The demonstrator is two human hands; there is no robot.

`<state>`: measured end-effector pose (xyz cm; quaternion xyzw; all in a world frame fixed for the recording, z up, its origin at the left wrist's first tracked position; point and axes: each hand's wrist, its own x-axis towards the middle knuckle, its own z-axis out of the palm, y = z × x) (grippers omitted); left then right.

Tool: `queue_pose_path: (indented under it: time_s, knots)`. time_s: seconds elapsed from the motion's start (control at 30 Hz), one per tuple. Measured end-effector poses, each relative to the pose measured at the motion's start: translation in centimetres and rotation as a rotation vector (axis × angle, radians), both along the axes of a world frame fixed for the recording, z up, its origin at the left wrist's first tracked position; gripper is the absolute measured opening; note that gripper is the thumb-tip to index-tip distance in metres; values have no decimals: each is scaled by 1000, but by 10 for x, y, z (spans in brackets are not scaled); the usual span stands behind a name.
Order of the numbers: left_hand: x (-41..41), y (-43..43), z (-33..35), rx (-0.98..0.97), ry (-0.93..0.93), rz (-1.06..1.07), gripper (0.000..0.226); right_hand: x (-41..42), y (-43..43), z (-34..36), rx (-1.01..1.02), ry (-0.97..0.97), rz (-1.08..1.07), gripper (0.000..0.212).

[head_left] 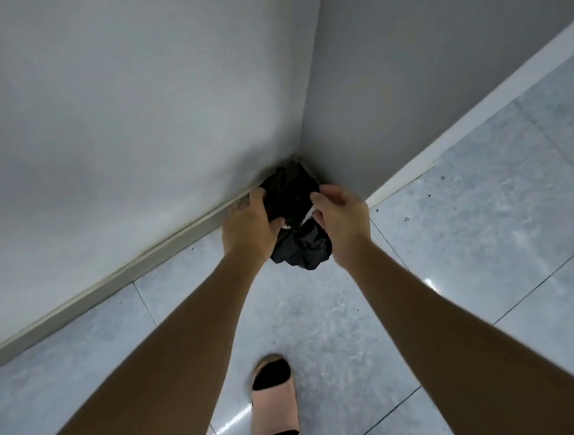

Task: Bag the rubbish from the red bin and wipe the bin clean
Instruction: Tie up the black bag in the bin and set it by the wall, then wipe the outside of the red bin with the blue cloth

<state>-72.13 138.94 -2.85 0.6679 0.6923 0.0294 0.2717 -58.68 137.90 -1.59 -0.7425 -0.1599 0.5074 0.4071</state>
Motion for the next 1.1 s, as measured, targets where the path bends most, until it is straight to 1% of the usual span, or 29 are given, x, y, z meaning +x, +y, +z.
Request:
queue_pose_path:
  time_s: [0.03, 0.07, 0.1, 0.13, 0.17, 0.2, 0.23, 0.27, 0.33, 0.37, 0.43, 0.53, 0.67, 0.8, 0.87, 0.93, 1.03, 1.1]
  knots:
    - [-2, -7, 6, 3, -19, -6, 56, -2, -12, 7, 30, 206, -184, 29]
    - [-2, -14, 13, 20, -26, -15, 60, -4, -26, 17, 57, 382, -321, 31]
    - [-3, -22, 22, 44, -15, -29, 62, -3, -40, 27, 69, 492, -388, 33]
    - [-3, -30, 33, 60, 11, -48, 62, -1, -53, 39, 70, 537, -384, 35]
    - [-1, -38, 46, 65, 46, -75, 60, 4, -66, 52, 68, 522, -329, 38]
    - [1, -46, 59, 55, 83, -104, 60, 9, -77, 67, 48, 459, -245, 39]
    - [6, -55, 78, 45, 117, -136, 60, 18, -88, 86, 21, 339, -129, 40]
    - [10, -64, 98, 36, 151, -176, 59, 28, -99, 107, -11, 162, 22, 40]
    - [24, -86, 145, 48, 220, -258, 58, 53, -121, 157, -62, -260, 347, 41]
    - [31, -98, 168, 64, 247, -291, 57, 64, -132, 179, -66, -426, 468, 41]
    - [48, -126, 227, 120, 271, -332, 54, 88, -157, 241, -52, -631, 607, 42]
    - [77, -175, 316, 209, 255, -370, 53, 113, -197, 338, -4, -878, 734, 48]
    - [114, -243, 433, 296, 218, -448, 53, 145, -265, 462, 32, -1069, 722, 50]
    - [157, -294, 521, 408, 191, -580, 52, 183, -333, 542, 2, -1175, 654, 53]
    - [180, -317, 549, 437, 179, -647, 51, 200, -369, 565, -11, -1182, 591, 53]
    - [209, -334, 572, 490, 190, -743, 50, 222, -406, 577, -41, -1195, 477, 54]
    - [263, -360, 597, 563, 205, -918, 50, 254, -463, 584, -137, -1182, 315, 56]
    - [309, -385, 613, 605, 167, -1059, 49, 275, -507, 586, -212, -1162, 183, 56]
